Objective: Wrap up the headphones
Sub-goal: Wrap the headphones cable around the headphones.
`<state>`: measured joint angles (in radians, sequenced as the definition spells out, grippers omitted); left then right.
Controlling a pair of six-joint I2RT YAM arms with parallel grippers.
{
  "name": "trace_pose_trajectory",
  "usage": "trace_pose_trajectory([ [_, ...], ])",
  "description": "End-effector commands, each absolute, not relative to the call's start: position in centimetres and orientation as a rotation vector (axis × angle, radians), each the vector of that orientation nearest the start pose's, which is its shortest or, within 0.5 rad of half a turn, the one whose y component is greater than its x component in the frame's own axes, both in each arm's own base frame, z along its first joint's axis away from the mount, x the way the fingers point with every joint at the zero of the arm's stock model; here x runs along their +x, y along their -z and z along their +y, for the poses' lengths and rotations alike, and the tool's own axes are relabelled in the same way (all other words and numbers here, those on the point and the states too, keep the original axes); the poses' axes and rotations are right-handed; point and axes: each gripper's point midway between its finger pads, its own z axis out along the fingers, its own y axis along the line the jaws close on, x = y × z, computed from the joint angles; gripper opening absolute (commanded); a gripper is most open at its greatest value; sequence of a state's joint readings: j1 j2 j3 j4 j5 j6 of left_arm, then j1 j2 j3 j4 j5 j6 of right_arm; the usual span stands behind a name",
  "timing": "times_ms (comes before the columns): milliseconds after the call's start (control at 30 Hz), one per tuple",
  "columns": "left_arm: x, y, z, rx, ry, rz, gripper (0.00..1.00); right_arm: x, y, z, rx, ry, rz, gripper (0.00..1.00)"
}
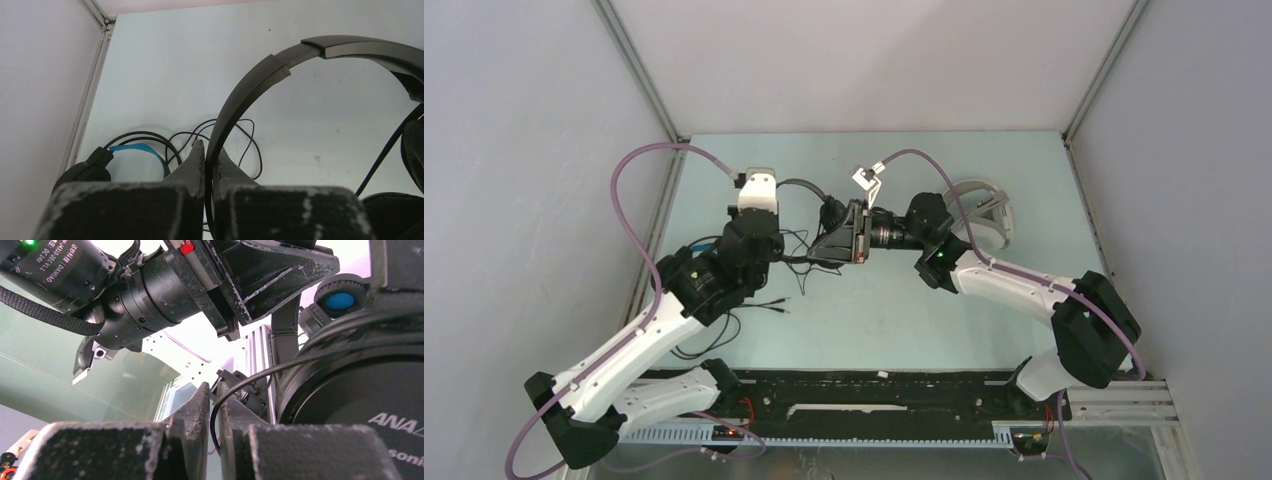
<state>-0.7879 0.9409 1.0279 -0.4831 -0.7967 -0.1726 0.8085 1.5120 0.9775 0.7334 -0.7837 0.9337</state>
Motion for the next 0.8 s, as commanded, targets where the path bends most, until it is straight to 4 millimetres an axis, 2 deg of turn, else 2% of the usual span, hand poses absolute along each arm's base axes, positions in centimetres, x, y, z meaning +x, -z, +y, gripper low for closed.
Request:
trace_pose_trajectory([
  [0, 28.1, -34.6, -10.9, -0.161, 0.038, 1.717, 0.0, 18.8, -33.7, 41.2, -0.715, -1.814, 1.522, 0.13],
  [233, 27.7, -35.3, -10.9, -0.286, 0.138, 1.696, 0.0, 20.5, -33.7, 40.8, -0.69, -1.603, 1.506, 0.12],
  [400, 27.6, -35.8, -11.1, -0.324, 0.188, 1.682, 0.0, 20.2, -33.0, 41.0, -0.709, -1.52, 1.517, 0.11],
  [500, 27.8, -35.9, -11.6, -0.32, 0.2, 1.687, 0.0, 19.7, -33.0, 41.4, -0.74, -1.498, 1.493, 0.0],
  [667, 28.3, -35.4, -12.3, -0.321, 0.208, 1.7, 0.0, 19.7, -34.3, 41.9, -0.758, -1.464, 1.466, 0.0],
  [767, 28.5, -35.2, -12.9, -0.323, 0.239, 1.706, 0.0, 19.7, -34.3, 42.5, -0.771, -1.451, 1.461, 0.0],
])
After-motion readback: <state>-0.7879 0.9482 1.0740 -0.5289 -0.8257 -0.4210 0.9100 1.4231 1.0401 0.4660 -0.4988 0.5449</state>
